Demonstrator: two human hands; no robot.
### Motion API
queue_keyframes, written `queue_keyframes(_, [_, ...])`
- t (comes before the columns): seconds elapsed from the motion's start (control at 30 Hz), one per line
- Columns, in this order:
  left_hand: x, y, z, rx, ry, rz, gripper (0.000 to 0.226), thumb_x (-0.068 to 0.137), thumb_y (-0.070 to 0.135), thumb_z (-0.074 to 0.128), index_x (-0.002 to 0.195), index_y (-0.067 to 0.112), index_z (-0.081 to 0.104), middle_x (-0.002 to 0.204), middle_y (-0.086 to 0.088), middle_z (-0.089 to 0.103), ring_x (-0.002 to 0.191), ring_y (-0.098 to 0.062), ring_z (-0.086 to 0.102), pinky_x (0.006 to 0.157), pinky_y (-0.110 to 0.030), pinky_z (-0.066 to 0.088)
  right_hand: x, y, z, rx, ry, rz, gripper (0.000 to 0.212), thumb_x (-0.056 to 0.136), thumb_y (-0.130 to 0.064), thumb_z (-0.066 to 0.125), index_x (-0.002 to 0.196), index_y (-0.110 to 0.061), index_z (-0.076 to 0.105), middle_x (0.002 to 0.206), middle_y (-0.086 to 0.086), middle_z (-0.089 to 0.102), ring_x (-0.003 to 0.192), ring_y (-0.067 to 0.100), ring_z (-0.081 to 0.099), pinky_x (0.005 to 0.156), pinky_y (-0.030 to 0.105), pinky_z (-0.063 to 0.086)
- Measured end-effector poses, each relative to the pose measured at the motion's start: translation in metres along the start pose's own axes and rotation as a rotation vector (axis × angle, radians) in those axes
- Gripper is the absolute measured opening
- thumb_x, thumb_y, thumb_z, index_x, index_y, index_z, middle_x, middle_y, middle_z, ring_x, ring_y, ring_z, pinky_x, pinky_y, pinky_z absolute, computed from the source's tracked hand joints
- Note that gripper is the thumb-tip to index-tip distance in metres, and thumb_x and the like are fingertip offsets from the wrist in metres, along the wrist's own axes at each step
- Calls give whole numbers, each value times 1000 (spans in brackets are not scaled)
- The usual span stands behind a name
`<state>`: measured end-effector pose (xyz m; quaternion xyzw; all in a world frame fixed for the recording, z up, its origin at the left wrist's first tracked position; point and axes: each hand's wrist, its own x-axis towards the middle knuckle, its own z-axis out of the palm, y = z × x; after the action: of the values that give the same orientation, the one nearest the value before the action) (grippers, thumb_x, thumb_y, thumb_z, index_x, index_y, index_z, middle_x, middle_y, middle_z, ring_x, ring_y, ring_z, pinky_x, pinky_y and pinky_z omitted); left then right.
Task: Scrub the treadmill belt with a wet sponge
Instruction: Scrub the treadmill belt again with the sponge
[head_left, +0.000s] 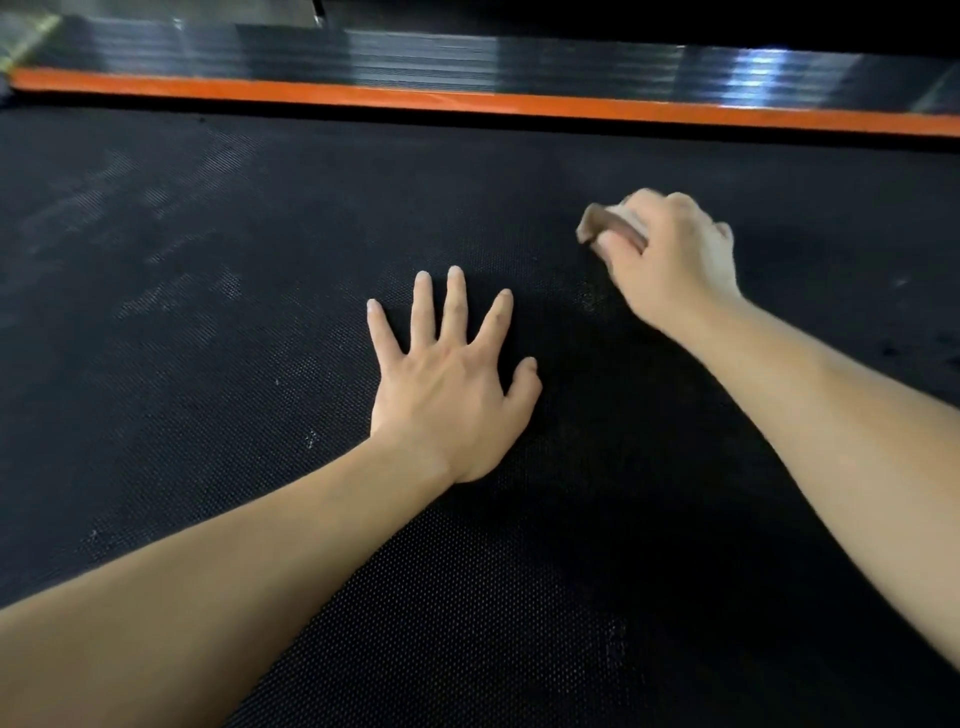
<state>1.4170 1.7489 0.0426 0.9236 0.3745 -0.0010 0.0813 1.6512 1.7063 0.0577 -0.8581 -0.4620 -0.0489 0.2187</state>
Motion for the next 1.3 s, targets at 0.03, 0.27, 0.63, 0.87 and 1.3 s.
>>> queue_keyframes(0.03, [0, 0, 0, 4, 0, -1, 71, 99, 65, 15, 162, 35, 4, 172, -10, -7, 156, -34, -16, 120, -68, -8, 10, 1, 1, -15, 16, 101, 26, 97, -41, 53, 113, -23, 62, 107, 7, 61, 101, 31, 59, 93, 46, 38])
queue_keyframes(0.27, [0, 0, 2, 8, 14, -4, 72, 98, 66, 14, 162, 35, 5, 172, -10, -6, 156, -34, -14, 120, -68, -7, -12, -14, 7, 30, -90, -252, 10, 95, -39, 56, 98, -31, 61, 91, -7, 55, 90, 19, 53, 87, 41, 37])
queue_keyframes(0.63, [0, 0, 2, -1, 21, 1, 73, 96, 67, 11, 161, 35, 4, 172, -9, -5, 157, -34, -14, 120, -68, -6, 16, -7, 11, 64, -88, -184, 18, 96, -41, 57, 108, -31, 65, 104, 1, 60, 96, 22, 57, 93, 44, 38])
queue_keyframes(0.87, [-1, 0, 2, 3, 17, 8, 73, 96, 68, 11, 161, 36, 2, 172, -9, -7, 156, -33, -16, 120, -67, -7, 41, -17, 28, 1, -17, -108, 24, 98, -36, 57, 115, -20, 63, 106, 6, 58, 96, 26, 56, 91, 45, 40])
queue_keyframes(1.3, [0, 1, 1, -2, 30, 15, 73, 97, 68, 13, 162, 35, 4, 172, -8, -7, 156, -32, -18, 120, -66, -9, 77, -33, 41, 31, -22, -125, 26, 97, -38, 59, 118, -23, 62, 111, 6, 60, 101, 27, 56, 94, 44, 37])
